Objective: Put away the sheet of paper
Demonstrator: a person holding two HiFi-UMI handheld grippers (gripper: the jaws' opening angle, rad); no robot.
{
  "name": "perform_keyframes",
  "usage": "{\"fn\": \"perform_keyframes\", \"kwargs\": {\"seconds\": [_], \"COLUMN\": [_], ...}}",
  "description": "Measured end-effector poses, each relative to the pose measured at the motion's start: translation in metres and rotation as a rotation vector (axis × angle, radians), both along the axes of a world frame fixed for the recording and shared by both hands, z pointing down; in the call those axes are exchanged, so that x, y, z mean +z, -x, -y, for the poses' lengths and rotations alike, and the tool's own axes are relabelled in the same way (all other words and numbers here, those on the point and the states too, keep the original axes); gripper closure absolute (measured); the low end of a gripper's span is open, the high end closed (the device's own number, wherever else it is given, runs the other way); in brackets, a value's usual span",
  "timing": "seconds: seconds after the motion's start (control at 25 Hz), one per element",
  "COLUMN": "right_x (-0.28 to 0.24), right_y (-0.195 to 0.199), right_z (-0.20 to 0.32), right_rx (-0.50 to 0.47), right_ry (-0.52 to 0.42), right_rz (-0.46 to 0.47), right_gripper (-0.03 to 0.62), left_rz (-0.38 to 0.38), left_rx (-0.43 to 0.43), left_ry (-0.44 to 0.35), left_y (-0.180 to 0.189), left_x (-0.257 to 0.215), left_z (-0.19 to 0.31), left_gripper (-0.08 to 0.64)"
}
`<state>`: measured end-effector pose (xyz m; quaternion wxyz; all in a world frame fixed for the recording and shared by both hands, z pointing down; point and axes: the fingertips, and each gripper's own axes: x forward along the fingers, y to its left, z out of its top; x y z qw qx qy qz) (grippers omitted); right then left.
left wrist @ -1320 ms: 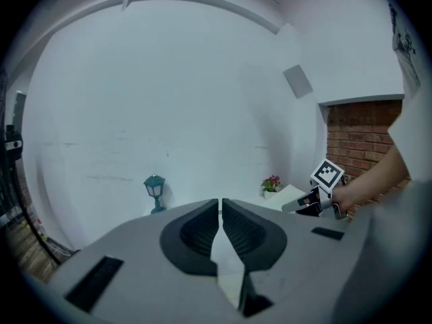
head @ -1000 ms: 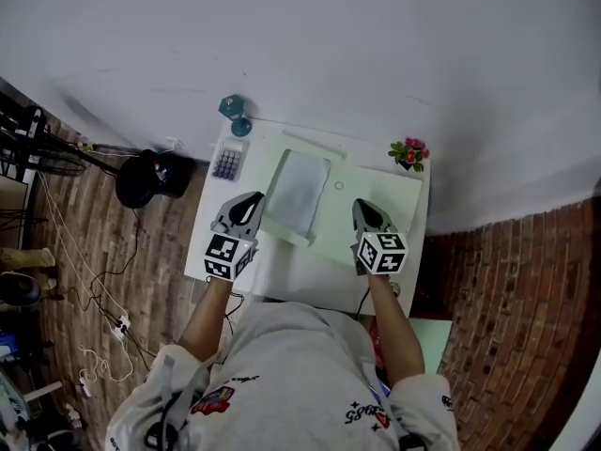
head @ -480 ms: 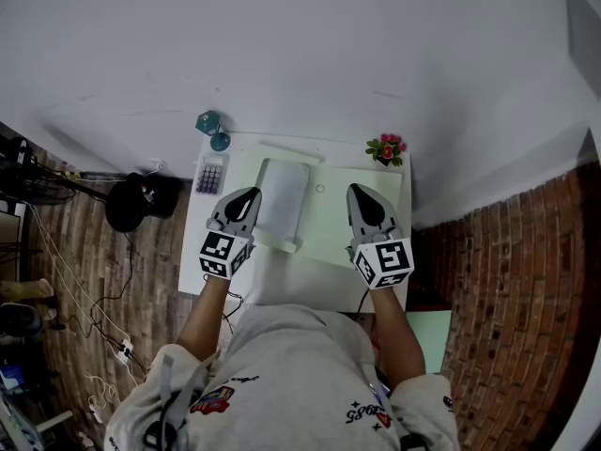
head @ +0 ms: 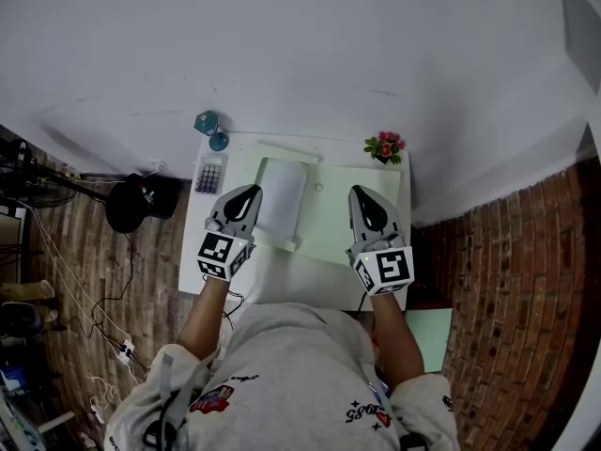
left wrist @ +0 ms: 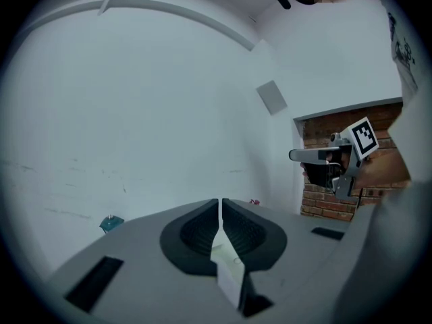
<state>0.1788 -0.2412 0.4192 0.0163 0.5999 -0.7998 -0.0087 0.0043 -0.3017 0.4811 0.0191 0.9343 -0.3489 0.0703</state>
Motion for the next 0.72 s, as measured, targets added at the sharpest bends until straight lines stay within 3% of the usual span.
{"fn": "perform_keyframes", "kwargs": {"seconds": [0.72], "right_x": [0.014], "right_y": [0.006], "right_z": [-0.007], "right_rx": [0.011], "right_ry": [0.030], "right_rz": [0.013], "right_gripper": [0.591], "left_rz": [-0.001], "left_rx": [0.000], "left_ry": [0.028], "left_y": [0.005], "left_x": [0.009], "left_z": [-0.005], "left_gripper": [0.528]}}
